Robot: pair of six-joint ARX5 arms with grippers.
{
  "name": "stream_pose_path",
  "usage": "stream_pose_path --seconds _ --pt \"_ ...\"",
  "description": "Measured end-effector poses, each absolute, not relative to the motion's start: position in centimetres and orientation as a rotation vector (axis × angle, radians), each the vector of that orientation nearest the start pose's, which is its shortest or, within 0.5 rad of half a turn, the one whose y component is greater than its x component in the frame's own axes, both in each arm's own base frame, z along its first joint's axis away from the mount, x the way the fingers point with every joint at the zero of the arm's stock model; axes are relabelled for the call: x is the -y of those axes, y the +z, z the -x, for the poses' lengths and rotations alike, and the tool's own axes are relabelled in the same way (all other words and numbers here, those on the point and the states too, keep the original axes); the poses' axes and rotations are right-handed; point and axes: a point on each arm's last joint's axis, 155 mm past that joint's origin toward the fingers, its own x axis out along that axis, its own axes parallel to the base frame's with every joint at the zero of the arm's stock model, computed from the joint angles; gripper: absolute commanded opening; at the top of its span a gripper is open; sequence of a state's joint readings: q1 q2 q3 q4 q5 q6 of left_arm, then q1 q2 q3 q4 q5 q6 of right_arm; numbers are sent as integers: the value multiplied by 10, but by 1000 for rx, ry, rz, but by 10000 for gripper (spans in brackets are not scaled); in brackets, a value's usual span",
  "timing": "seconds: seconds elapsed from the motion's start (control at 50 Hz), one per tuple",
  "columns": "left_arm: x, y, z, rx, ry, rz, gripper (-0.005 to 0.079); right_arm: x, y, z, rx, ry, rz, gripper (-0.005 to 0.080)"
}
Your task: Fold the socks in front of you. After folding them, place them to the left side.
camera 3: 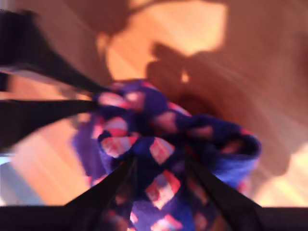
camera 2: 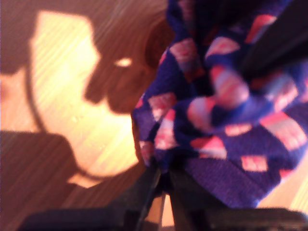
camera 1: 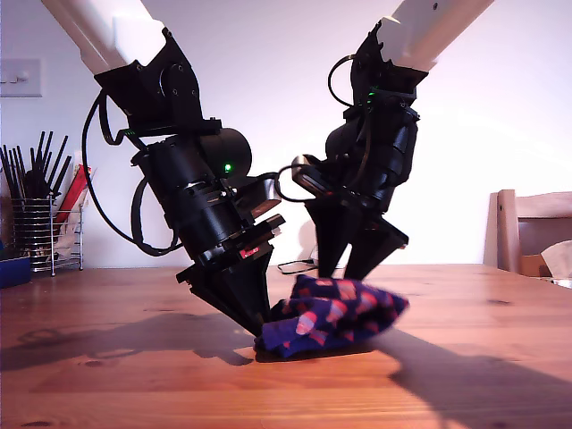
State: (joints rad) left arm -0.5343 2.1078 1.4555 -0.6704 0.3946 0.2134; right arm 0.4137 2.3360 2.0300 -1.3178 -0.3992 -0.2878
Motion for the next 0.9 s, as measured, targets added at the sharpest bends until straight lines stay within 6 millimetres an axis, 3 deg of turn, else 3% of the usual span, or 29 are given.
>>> stream_pose_path --seconds 0.72,0.9 --pt "287 -1 -345 -1281 -930 -262 -21 -234 35 -385 -1540 807 280 280" --pt "287 -1 -345 -1282 -930 -261 -21 -234 24 -384 -1564 805 279 280"
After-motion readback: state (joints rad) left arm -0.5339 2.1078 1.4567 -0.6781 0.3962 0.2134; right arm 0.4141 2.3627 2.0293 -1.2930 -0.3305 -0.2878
